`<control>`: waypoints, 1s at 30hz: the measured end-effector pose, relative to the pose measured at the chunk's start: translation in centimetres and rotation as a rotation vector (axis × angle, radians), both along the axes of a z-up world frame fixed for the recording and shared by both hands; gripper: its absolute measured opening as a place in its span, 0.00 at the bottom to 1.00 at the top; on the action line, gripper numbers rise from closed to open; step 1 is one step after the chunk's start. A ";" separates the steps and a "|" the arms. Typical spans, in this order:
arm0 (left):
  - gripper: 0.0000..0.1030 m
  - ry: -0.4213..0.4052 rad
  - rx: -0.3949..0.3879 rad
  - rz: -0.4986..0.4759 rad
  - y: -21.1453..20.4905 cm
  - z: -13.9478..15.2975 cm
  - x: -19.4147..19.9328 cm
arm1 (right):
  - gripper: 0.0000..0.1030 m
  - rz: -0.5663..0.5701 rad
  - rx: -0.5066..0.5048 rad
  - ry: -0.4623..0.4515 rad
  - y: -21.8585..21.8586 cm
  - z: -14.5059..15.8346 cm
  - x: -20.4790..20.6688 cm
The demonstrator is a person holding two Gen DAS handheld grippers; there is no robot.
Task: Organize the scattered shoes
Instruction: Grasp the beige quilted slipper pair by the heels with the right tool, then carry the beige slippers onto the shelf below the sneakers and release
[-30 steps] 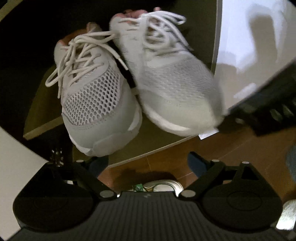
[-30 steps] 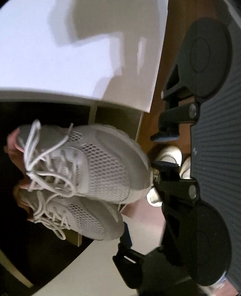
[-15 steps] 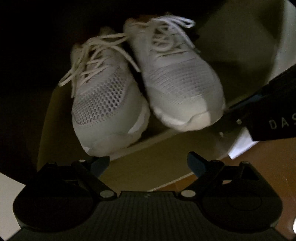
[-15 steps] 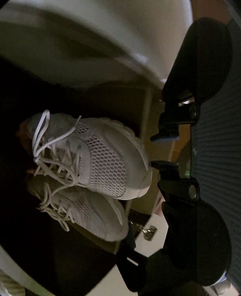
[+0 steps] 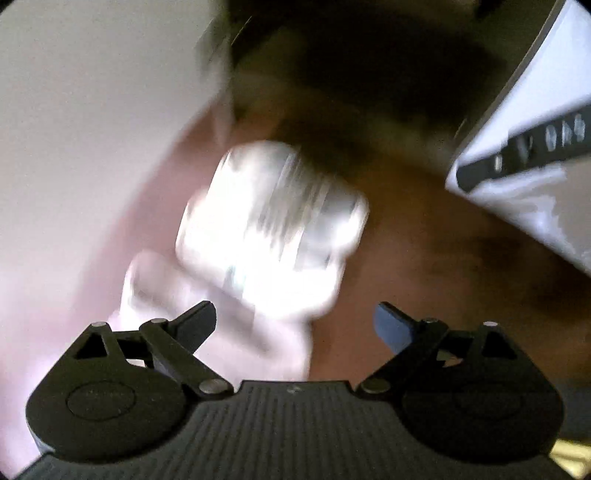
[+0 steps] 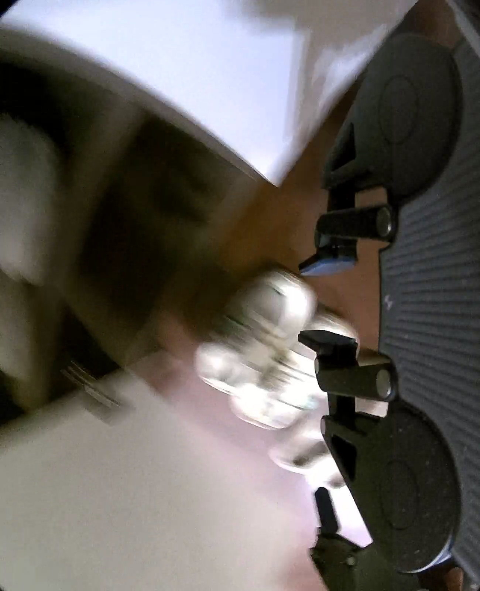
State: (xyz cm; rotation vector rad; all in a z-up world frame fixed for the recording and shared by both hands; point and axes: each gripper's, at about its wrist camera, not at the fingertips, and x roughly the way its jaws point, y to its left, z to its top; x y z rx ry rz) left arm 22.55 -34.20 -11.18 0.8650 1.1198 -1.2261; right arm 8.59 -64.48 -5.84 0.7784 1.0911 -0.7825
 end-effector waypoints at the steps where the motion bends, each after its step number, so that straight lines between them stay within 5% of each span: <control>1: 0.92 -0.009 0.044 0.055 2.4 -1.0 0.8 | 0.31 0.091 0.026 0.000 1.4 -1.5 1.8; 3: 0.92 -0.023 0.106 0.151 6.0 -2.4 2.0 | 0.38 0.195 0.046 0.000 3.7 -2.8 3.7; 7: 0.92 -0.056 0.105 0.269 8.0 -3.2 3.2 | 0.42 0.510 -0.043 -0.017 9.7 -6.8 12.2; 9: 0.92 -0.082 0.086 0.303 9.2 -2.7 3.8 | 0.58 0.580 -0.085 -0.028 10.7 -8.0 14.5; 13: 0.92 -0.083 0.044 0.397 9.5 -3.5 5.2 | 0.58 0.700 -0.154 0.034 12.2 -12.8 19.3; 16: 0.92 -0.080 0.030 0.435 9.9 -4.6 6.2 | 0.44 0.748 -0.150 0.130 13.1 -16.6 20.6; 17: 0.92 -0.081 0.037 0.443 10.2 -4.9 6.3 | 0.30 0.765 -0.140 0.169 13.5 -18.2 20.5; 19: 0.92 -0.079 0.053 0.460 11.2 -4.8 6.1 | 0.23 0.787 -0.147 0.204 14.3 -19.0 19.9; 22: 0.92 -0.066 0.076 0.470 12.3 -4.4 5.4 | 0.18 0.711 -0.089 0.192 14.5 -17.7 18.7; 24: 0.92 -0.062 0.090 0.453 12.5 -3.6 4.7 | 0.18 0.533 0.034 0.133 13.6 -15.6 16.0; 30: 0.93 -0.048 0.049 0.363 11.1 0.5 1.9 | 0.17 0.051 0.162 -0.057 8.6 -4.3 3.8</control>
